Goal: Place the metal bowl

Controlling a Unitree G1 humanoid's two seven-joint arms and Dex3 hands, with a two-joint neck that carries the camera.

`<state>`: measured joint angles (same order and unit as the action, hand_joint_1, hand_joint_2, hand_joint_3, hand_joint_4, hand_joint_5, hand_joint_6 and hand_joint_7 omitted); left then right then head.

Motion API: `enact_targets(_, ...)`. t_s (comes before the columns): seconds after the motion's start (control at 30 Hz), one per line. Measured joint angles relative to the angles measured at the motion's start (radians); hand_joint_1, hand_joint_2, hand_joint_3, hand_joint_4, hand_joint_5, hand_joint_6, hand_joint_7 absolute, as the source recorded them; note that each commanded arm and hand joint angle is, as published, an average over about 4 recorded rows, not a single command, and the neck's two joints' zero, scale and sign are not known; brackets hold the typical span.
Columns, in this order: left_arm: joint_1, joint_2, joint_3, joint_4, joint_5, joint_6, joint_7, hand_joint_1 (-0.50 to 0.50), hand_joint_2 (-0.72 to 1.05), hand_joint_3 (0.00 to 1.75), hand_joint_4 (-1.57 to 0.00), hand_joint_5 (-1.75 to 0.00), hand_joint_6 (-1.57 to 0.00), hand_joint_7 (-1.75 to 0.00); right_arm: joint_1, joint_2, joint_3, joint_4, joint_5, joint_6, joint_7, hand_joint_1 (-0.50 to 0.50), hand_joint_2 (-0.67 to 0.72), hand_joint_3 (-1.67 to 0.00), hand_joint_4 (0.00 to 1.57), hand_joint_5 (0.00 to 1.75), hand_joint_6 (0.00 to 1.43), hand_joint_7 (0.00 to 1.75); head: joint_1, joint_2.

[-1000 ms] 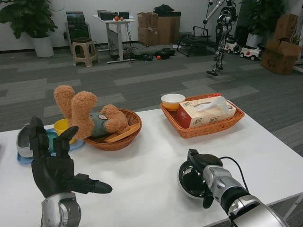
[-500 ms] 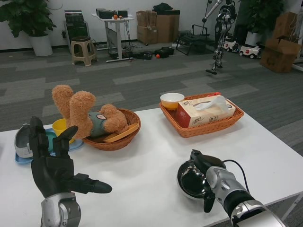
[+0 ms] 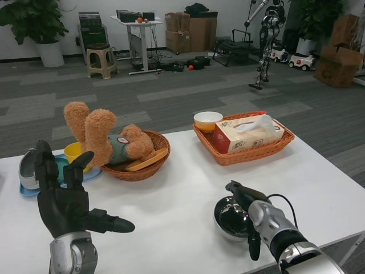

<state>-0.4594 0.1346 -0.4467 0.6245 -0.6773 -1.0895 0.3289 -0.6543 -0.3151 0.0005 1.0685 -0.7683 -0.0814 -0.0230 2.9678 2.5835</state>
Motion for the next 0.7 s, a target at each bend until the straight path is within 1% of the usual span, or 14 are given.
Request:
enact_targets(0.07, 0.0, 0.0, 0.0, 0.0, 0.0, 0.0, 0.0, -0.46, -0.59, 0.0, -1.12, -1.33, 0.0, -0.07, 0.001, 0.0, -0.012, 0.0, 0.028, -0.015, 0.001, -0.46, 0.72, 0.0, 0.03, 0.0, 0.0, 0.0, 0.0, 0.0)
enact_targets(0.13, 0.0, 0.0, 0.0, 0.0, 0.0, 0.0, 0.0, -0.46, -0.59, 0.0, -1.12, -1.28, 0.0, -0.07, 0.003, 0.0, -0.02, -0.002, 0.057, -0.03, 0.003, -0.46, 0.72, 0.0, 0.03, 0.0, 0.0, 0.0, 0.001, 0.002)
enact_targets(0.2, 0.0, 0.0, 0.0, 0.0, 0.0, 0.0, 0.0, -0.46, -0.59, 0.0, -1.12, -1.28, 0.0, -0.07, 0.009, 0.0, -0.028, -0.005, 0.076, -0.044, 0.004, -0.46, 0.72, 0.0, 0.03, 0.0, 0.01, 0.0, 0.002, 0.002)
enact_targets(0.3, 0.0, 0.0, 0.0, 0.0, 0.0, 0.0, 0.0, -0.46, -0.55, 0.0, -1.12, -1.33, 0.0, -0.07, 0.031, 0.0, -0.048, -0.038, 0.098, -0.058, 0.006, -0.46, 0.72, 0.0, 0.03, 0.0, 0.0, 0.0, 0.003, 0.002)
enact_targets(0.37, 0.0, 0.0, 0.001, 0.0, 0.0, -0.001, 0.0, -0.46, -0.55, 0.0, -1.12, -1.33, 0.0, -0.07, 0.053, 0.0, -0.06, -0.086, 0.116, -0.067, 0.008, -0.46, 0.72, 0.0, 0.03, 0.0, 0.0, 0.0, 0.005, 0.002)
enact_targets(0.43, 0.0, 0.0, 0.001, 0.0, 0.0, -0.001, 0.0, -0.46, -0.59, 0.0, -1.12, -1.33, 0.0, -0.07, 0.072, 0.0, -0.066, -0.135, 0.137, -0.073, 0.009, -0.46, 0.72, 0.0, 0.03, 0.0, 0.01, 0.0, 0.008, 0.002)
enact_targets(0.5, 0.001, -0.001, 0.002, 0.0, 0.0, -0.001, 0.0, -0.46, -0.59, 0.0, -1.12, -1.33, 0.0, -0.07, 0.11, 0.0, -0.081, -0.215, 0.168, -0.079, 0.014, -0.46, 0.72, 0.0, 0.03, 0.0, 0.01, 0.0, 0.009, 0.002)
enact_targets(0.57, 0.002, 0.0, 0.004, -0.001, 0.0, -0.002, 0.0, -0.46, -0.55, 0.0, -1.12, -1.33, 0.0, -0.07, 0.151, 0.0, -0.105, -0.302, 0.213, -0.086, 0.018, -0.46, 0.72, 0.0, 0.01, 0.0, 0.0, 0.0, 0.009, 0.003)
enact_targets(0.7, 0.003, -0.001, 0.005, -0.001, 0.0, -0.002, -0.001, -0.46, -0.55, 0.0, -1.12, -1.33, 0.0, -0.07, 0.2, -0.001, -0.144, -0.405, 0.316, -0.106, 0.022, -0.46, 0.72, 0.0, 0.02, 0.0, 0.0, 0.0, 0.009, 0.009)
